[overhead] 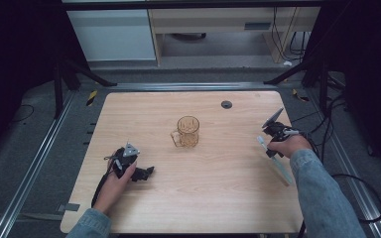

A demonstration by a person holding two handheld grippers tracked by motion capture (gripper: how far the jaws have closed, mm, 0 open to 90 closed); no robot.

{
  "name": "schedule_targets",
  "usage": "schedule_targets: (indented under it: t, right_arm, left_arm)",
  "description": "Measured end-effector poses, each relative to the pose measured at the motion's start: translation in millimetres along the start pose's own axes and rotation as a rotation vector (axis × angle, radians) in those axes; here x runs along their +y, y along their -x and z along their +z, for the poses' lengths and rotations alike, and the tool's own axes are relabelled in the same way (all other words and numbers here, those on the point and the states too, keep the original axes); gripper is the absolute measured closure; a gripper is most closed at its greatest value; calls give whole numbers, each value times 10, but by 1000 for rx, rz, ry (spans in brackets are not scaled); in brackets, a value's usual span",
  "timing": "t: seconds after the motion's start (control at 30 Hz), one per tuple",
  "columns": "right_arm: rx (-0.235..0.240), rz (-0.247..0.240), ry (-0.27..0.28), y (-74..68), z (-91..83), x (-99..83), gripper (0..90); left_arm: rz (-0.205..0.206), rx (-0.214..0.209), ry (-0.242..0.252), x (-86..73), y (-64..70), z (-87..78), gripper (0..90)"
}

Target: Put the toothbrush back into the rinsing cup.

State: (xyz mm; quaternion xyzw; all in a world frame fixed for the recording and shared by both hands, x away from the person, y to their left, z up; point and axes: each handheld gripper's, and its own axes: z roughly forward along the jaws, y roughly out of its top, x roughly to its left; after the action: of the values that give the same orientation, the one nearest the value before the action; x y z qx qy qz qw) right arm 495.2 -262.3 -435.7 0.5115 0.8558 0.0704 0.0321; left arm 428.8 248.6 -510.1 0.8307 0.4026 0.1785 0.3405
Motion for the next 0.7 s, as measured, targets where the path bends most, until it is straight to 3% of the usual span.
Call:
schedule_targets:
  t: [0.37,0.7]
  right_arm:
    - [18,-24,33,-77,-101,46,796]
    - [31,-71,70,-272,-182,99,796]
  left_arm:
    - [3,0,-1,1,-2,0,0]
    - [2,0,-1,0,-1,-1,0]
